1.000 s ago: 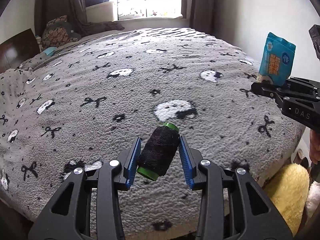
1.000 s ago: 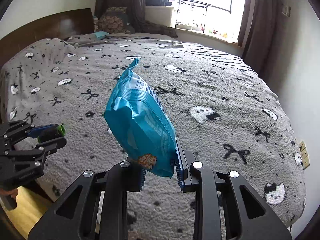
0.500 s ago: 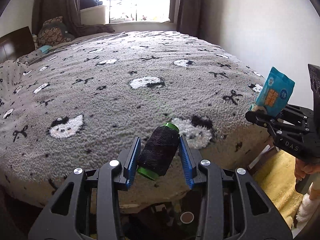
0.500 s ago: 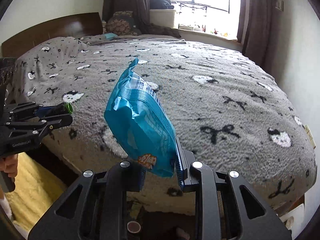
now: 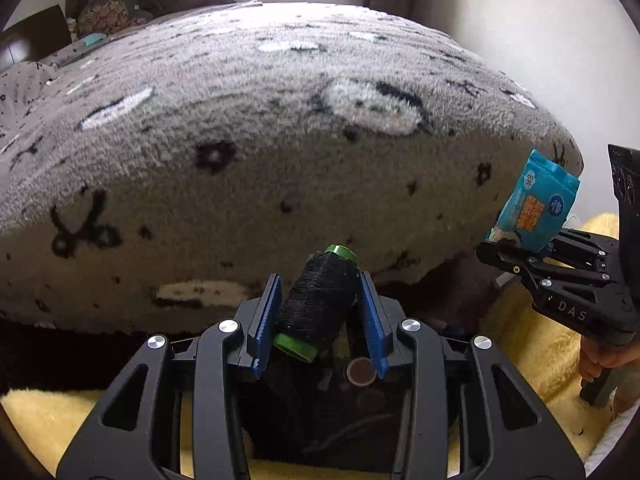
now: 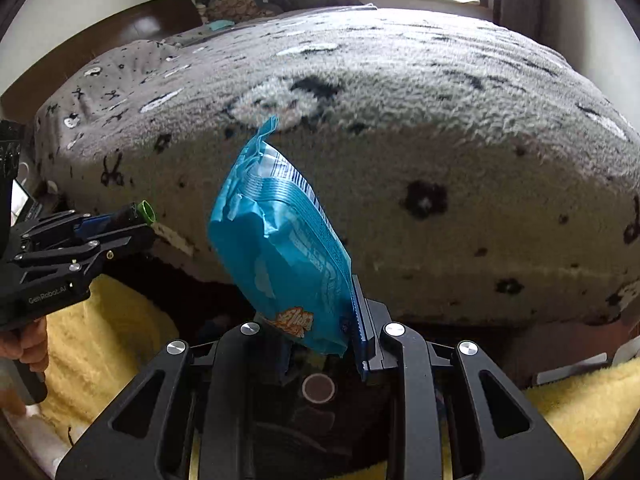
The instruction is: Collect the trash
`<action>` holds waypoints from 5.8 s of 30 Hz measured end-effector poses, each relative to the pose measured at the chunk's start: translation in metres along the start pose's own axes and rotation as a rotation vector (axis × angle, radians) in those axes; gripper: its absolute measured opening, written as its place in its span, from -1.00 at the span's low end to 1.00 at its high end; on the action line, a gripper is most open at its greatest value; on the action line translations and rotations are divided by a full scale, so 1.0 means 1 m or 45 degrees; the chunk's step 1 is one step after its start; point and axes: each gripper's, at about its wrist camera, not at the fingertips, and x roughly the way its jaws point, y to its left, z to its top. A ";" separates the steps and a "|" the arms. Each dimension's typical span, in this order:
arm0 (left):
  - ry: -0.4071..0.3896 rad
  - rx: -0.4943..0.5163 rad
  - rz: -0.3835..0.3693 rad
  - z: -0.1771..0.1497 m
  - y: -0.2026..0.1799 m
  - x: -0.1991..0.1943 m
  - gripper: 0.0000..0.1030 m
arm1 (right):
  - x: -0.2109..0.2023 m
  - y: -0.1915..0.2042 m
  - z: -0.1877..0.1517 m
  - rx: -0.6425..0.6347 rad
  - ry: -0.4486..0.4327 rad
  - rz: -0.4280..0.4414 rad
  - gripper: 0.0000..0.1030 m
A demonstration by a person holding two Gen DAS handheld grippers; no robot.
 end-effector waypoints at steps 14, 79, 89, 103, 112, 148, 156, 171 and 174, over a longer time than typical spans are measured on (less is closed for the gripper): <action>0.310 -0.059 -0.098 -0.052 -0.003 0.077 -0.29 | 0.059 -0.003 -0.020 0.072 0.246 0.067 -0.50; -0.741 0.127 0.147 0.093 -0.029 -0.134 0.84 | -0.157 -0.023 0.095 0.054 -0.740 -0.378 0.93; -0.853 0.052 0.174 0.122 -0.016 -0.170 0.84 | -0.188 -0.012 0.122 0.064 -0.855 -0.395 0.93; -0.919 -0.020 0.198 0.112 -0.010 -0.184 0.84 | -0.184 0.008 0.116 0.096 -0.854 -0.361 0.93; -0.920 -0.039 0.201 0.108 -0.007 -0.184 0.84 | -0.186 0.012 0.113 0.105 -0.865 -0.375 0.93; -0.908 -0.078 0.179 0.106 -0.002 -0.186 0.84 | -0.187 0.023 0.113 0.062 -0.861 -0.357 0.93; -0.902 -0.076 0.186 0.106 -0.002 -0.185 0.84 | -0.187 0.021 0.114 0.065 -0.857 -0.357 0.93; -0.889 -0.071 0.176 0.107 -0.004 -0.182 0.84 | -0.186 0.018 0.116 0.077 -0.860 -0.361 0.93; -0.890 -0.072 0.172 0.108 -0.004 -0.182 0.84 | -0.186 0.017 0.117 0.075 -0.859 -0.359 0.93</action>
